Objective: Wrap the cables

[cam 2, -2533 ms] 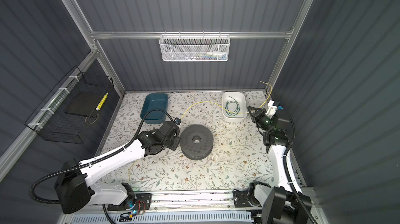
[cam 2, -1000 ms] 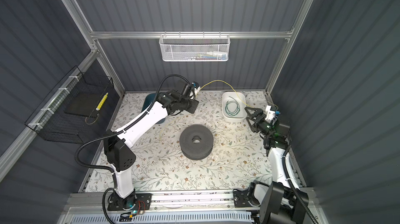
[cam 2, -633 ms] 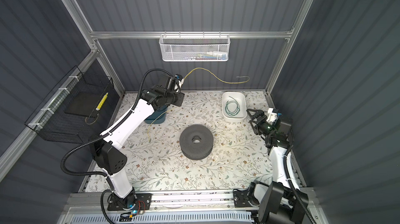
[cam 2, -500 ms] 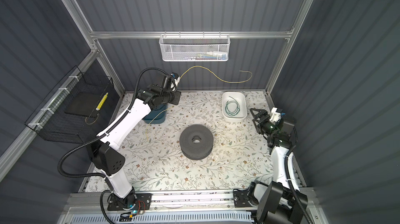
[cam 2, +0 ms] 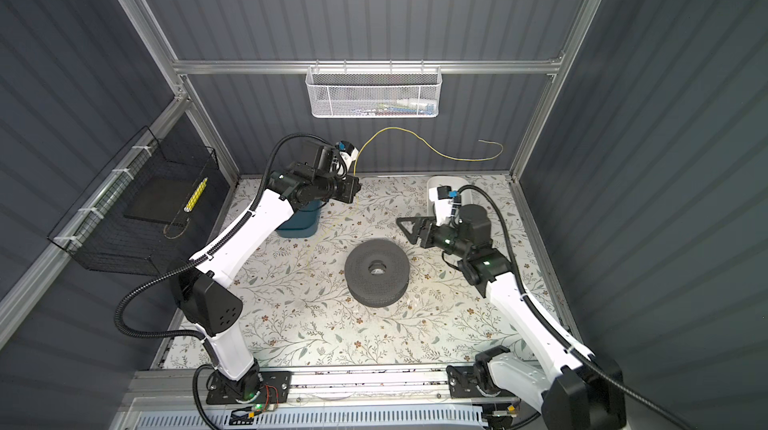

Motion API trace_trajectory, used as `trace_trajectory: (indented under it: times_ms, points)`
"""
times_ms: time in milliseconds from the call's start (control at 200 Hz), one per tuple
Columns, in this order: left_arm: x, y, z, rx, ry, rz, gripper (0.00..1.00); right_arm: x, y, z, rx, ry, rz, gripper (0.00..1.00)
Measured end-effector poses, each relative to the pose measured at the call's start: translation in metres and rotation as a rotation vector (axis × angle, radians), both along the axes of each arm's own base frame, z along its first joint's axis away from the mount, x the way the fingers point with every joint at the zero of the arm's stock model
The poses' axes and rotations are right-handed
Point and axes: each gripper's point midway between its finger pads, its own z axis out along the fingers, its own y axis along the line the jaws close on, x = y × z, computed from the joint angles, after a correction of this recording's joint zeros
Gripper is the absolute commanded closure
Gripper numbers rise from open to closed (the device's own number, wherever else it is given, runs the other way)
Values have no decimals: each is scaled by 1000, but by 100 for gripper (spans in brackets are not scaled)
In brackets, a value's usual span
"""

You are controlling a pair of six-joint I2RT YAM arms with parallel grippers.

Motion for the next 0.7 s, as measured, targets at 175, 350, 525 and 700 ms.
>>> trace_trajectory:
  times_ms: [175,350,525,700]
  points:
    - [-19,-28,18,-63,1,-75,100,20,32,-37,-108,-30,37,27]
    - [-25,-37,28,-95,-4,-97,100,34,52,-39,-147,-96,45,32]
    - [-27,-39,29,-103,3,-102,100,50,50,-33,-167,-151,-17,38]
    - [-29,-41,35,-118,-2,-107,100,61,50,-31,-180,-182,-46,48]
